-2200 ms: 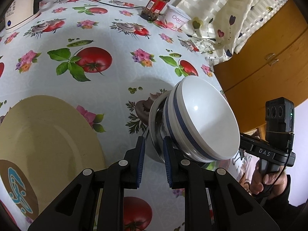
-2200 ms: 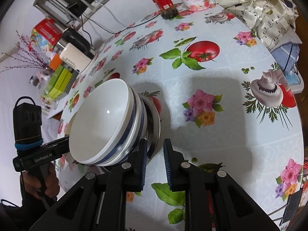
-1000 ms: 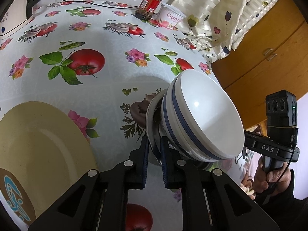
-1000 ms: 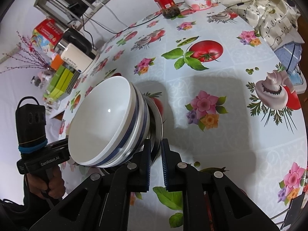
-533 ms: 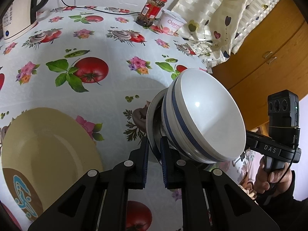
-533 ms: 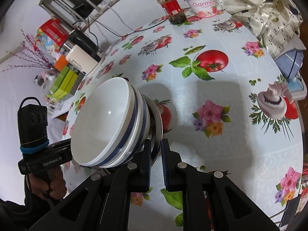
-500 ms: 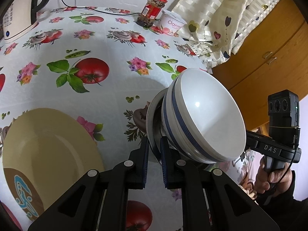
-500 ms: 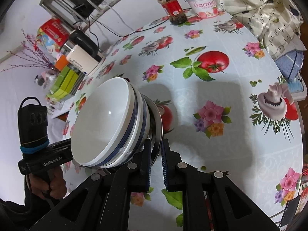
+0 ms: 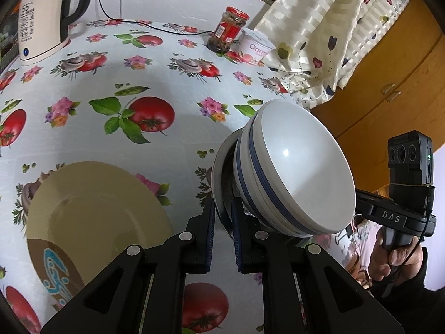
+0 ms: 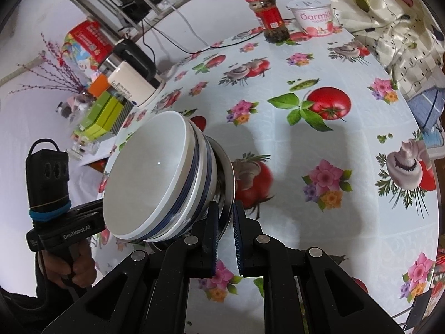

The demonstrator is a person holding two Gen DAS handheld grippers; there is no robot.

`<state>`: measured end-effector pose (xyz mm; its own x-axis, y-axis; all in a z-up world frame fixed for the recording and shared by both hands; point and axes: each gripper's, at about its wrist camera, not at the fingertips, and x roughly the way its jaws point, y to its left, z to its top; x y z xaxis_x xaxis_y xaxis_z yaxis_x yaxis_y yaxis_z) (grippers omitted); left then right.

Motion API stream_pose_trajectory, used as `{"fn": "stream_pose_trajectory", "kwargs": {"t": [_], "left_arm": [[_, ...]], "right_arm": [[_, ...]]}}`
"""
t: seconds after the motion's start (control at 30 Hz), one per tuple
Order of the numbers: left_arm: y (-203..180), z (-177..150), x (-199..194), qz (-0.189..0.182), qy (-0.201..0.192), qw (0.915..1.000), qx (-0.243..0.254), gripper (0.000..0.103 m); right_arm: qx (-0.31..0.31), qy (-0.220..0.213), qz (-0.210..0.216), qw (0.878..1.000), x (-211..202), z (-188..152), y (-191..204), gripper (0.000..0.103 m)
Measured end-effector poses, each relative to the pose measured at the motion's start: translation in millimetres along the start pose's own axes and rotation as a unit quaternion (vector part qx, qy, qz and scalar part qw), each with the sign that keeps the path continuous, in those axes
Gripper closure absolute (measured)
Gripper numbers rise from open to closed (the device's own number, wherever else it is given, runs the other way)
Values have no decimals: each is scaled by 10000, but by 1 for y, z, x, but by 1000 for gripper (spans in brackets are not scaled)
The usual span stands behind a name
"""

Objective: Organize plates and bowls
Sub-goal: 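Carry the bowl stack with both grippers toward the beige plate stack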

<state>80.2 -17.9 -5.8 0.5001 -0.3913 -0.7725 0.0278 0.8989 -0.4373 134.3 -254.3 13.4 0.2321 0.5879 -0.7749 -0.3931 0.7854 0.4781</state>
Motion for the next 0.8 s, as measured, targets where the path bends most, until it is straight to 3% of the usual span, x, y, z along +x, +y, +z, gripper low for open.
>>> {"fn": "stream_pose_trajectory", "kwargs": {"t": [0.8], "left_arm": [[39, -12, -41, 373, -348, 9979, -395, 91]], "right_arm": [[-535, 236, 241, 9980, 29, 13, 49, 92]]}}
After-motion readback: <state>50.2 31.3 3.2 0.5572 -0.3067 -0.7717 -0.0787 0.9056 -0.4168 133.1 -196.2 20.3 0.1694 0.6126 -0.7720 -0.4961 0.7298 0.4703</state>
